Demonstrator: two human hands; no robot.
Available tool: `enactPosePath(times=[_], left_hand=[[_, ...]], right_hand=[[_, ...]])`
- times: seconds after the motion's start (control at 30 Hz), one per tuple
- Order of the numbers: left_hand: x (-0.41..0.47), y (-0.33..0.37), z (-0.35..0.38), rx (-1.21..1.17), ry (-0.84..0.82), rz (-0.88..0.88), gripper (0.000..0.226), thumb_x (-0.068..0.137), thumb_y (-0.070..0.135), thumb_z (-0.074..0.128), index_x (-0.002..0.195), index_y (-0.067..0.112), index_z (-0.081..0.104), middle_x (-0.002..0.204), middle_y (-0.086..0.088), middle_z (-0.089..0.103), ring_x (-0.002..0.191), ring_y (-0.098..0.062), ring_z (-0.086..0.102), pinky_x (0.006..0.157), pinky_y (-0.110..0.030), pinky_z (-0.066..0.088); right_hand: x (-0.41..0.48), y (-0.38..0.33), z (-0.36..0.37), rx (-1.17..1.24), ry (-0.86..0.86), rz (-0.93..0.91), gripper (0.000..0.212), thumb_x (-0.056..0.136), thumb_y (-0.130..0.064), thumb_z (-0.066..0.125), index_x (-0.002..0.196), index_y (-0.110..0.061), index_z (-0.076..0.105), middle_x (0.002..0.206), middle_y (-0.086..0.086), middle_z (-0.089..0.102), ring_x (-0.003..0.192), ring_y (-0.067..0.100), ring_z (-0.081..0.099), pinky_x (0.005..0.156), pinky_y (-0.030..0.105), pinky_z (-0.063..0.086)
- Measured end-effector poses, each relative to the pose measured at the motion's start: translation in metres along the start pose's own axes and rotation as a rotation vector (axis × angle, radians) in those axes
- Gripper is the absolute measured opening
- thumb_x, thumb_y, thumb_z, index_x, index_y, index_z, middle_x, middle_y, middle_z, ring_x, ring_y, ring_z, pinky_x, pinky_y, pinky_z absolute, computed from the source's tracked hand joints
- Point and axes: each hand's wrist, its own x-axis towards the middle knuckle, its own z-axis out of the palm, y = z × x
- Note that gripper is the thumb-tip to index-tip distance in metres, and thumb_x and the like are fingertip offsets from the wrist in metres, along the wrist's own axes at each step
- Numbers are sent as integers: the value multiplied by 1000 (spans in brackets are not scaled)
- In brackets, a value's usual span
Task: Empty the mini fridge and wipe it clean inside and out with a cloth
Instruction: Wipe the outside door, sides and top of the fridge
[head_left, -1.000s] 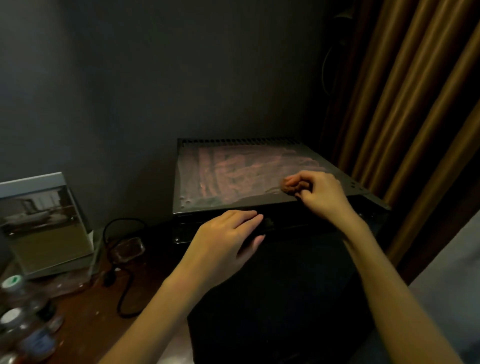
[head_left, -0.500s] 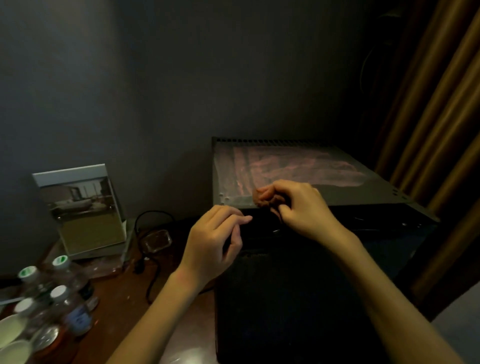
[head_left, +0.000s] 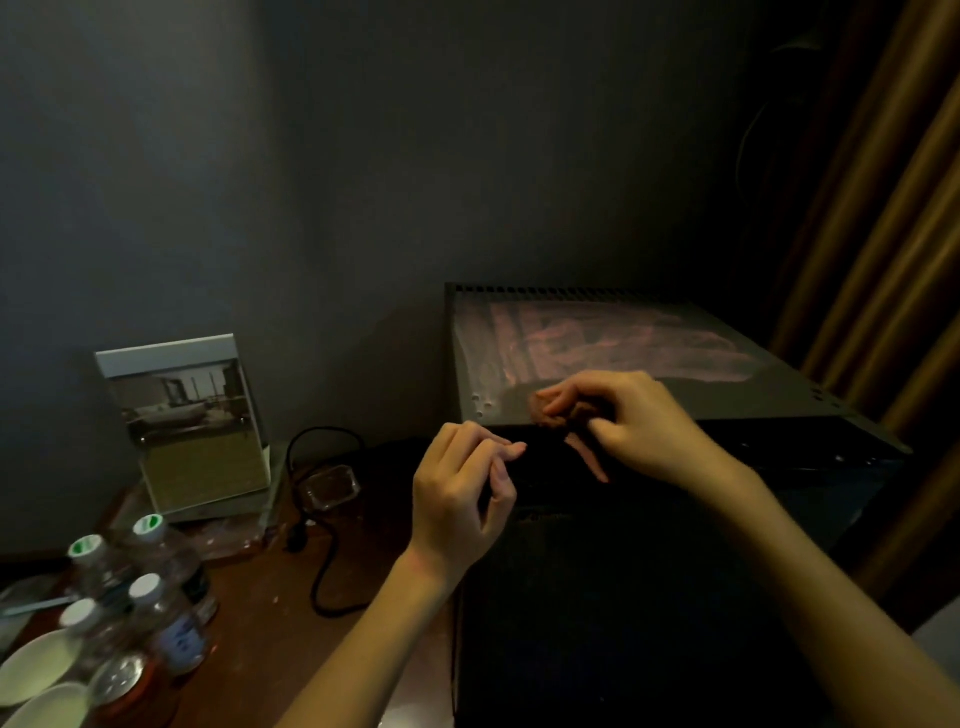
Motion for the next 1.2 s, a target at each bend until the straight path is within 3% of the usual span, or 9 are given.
enactPosePath(times=[0.1,0.23,0.33,0.53,0.7,0.87,1.03,1.13,1.2], left_hand=[[-1,1,1,-1,21,-19,44,101,20,36,80,0,69,78,-9,62,77,-17,54,64,-27,44],[-1,0,-1,14,1,1,35,95,13,41,80,-1,69,80,-10,63,77,-19,55,65,-29,45],[-2,-1,-4,13,-14,15,35,96,13,41,84,-2,70,84,-10,65,81,-19,57,69,-29,48],[-12,-2,-8,110,-17,32,27,97,14,43,100,3,68,120,-12,58,117,-24,54,101,-31,43],[-13,-9,-12,54,-47,45,25,100,20,41,106,9,62,112,-12,61,116,-23,56,98,-31,46],[-13,-7,-8,-31,-54,-9,23,101,21,40,106,10,59,115,-15,61,125,-24,52,102,-33,45],[-15,-12,-7,-76,-40,1,23,100,19,41,104,8,61,113,-16,63,124,-24,54,105,-38,43],[-15,-12,-4,-84,-35,-22,24,101,21,40,103,9,60,110,-16,64,121,-24,56,107,-37,42],[-11,-10,-5,-80,-46,-19,26,100,20,39,99,7,62,109,-16,64,119,-24,58,105,-36,44]], right_hand=[[20,-3,9,-53,82,20,39,76,9,56,97,-18,73,111,-4,72,104,7,65,93,37,54],[31,-35,32,51,-61,-109,41,80,10,53,105,-17,70,117,-5,68,107,0,61,93,19,51],[21,-18,14,106,-162,-105,43,80,10,56,106,-22,69,120,-9,66,113,-2,59,97,20,48],[57,-18,32,96,-56,-110,44,73,10,51,103,-14,72,115,-2,70,105,6,65,93,36,54],[45,-13,26,187,-196,-161,41,73,10,51,101,-10,71,119,2,68,114,8,62,97,28,50],[80,2,25,14,-49,-41,39,72,5,54,100,-16,73,111,-1,72,105,8,66,94,40,53],[51,-19,26,233,-264,-149,43,76,17,49,98,-13,68,119,5,67,113,7,62,96,24,50],[56,7,7,117,-142,-36,44,75,14,51,92,-21,70,114,2,70,109,10,64,96,36,52],[69,13,7,4,-82,-3,36,70,-4,53,91,-25,73,109,0,72,106,13,66,93,44,53]])
